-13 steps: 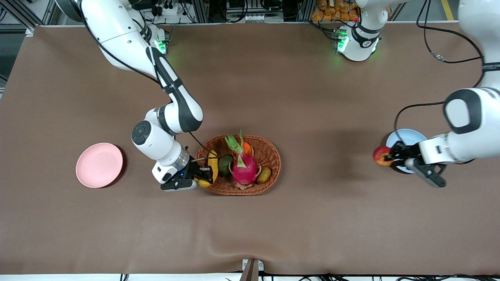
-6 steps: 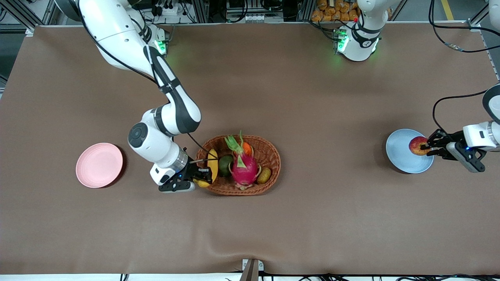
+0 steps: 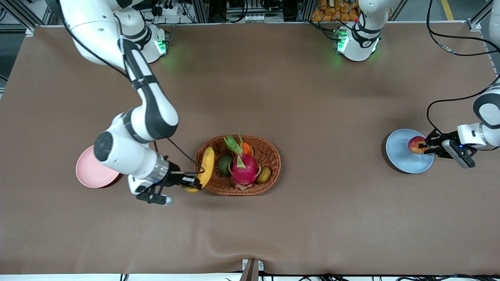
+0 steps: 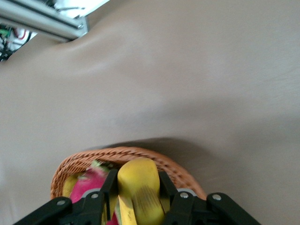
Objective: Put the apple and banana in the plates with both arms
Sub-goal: 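Carry the apple to the blue plate while the right gripper lifts the banana, then lower the banana onto the pink plate while the left gripper releases the apple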
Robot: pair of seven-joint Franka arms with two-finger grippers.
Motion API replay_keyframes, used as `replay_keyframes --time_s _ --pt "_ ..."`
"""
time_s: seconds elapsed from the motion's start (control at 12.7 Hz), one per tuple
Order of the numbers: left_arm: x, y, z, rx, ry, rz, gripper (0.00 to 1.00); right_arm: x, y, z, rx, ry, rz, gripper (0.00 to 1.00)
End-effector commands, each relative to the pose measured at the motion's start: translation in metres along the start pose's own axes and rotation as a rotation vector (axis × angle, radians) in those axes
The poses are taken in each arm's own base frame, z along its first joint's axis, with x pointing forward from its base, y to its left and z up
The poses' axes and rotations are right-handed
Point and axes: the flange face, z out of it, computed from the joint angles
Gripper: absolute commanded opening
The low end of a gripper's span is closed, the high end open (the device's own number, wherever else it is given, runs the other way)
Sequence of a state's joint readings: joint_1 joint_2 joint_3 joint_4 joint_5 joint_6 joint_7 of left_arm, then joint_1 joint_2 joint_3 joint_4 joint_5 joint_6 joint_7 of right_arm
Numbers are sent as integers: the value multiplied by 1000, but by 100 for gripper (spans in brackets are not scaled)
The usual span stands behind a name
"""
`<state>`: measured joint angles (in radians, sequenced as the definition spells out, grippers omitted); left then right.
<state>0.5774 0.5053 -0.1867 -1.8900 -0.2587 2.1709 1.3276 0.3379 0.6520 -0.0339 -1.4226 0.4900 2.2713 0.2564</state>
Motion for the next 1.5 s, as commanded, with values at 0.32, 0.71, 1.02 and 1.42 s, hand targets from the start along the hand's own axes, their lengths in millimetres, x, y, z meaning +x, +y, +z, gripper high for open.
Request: replay_keyframes --time_s 0.32,0.71,1.02,1.42 --pt "-7 5 24 -50 41 6 100 47 143 -67 -73 -140 -233 0" --pt "12 9 -44 -39 48 34 100 41 261 -135 -276 -202 -393 0" --pt "39 18 -100 -69 37 -11 100 46 320 -106 -362 -259 -436 0" --pt "148 100 -189 32 -79 -132 100 54 355 -85 -330 -221 -379 99"
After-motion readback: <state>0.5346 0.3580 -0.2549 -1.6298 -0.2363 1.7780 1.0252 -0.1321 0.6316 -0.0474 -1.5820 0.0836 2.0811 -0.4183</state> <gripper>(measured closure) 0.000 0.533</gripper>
